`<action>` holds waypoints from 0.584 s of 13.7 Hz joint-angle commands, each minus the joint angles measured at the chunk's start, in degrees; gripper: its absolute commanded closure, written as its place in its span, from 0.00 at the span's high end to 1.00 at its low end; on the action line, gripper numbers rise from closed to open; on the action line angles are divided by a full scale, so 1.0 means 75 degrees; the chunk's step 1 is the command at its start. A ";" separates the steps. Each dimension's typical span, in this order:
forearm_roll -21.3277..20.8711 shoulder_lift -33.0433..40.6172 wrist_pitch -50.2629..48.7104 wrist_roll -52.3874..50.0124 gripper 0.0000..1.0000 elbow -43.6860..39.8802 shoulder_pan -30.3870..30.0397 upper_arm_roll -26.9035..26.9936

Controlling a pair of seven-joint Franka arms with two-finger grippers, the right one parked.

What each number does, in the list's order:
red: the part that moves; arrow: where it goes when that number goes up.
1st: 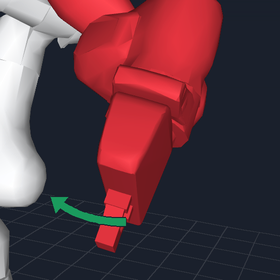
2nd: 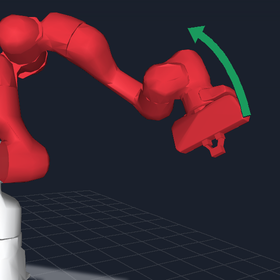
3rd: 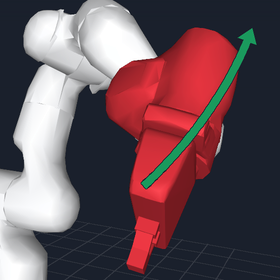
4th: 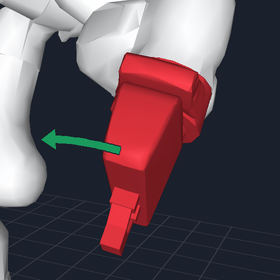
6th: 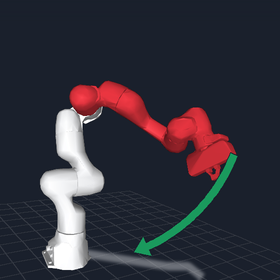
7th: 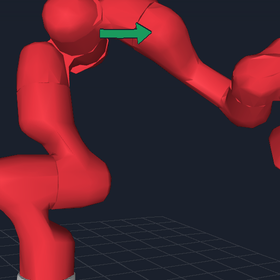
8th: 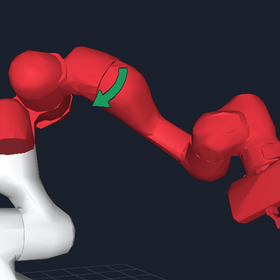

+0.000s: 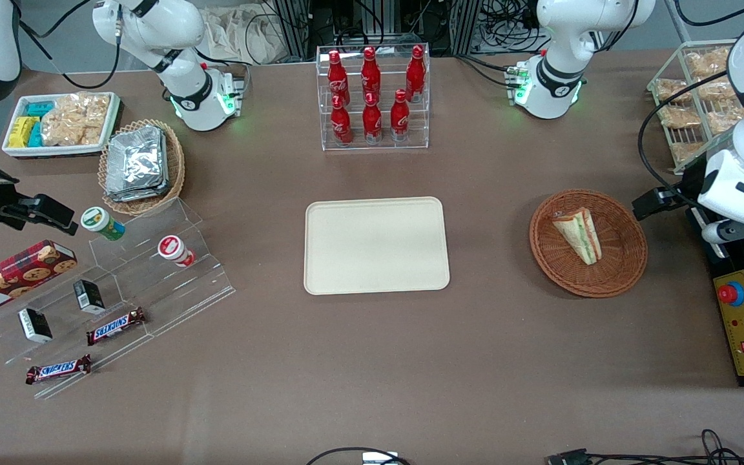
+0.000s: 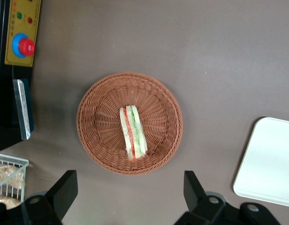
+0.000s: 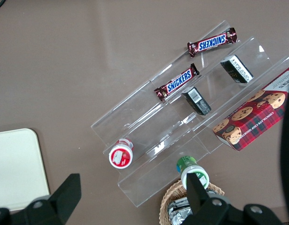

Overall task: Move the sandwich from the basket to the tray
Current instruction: 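Move the left gripper over the wrapped sandwich in the wicker basket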

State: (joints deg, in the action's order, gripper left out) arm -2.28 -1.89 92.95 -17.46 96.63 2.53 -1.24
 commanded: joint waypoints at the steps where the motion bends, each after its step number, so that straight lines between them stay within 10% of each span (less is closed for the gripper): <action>1: -0.0048 0.0789 0.0156 -0.0401 1.00 0.1093 -0.0009 0.0025; 8: -0.0083 0.1447 0.1384 -0.0613 1.00 0.2629 -0.0384 0.0025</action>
State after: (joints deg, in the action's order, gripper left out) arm -2.30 7.61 99.01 -21.08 112.09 0.05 -0.81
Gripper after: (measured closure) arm 0.000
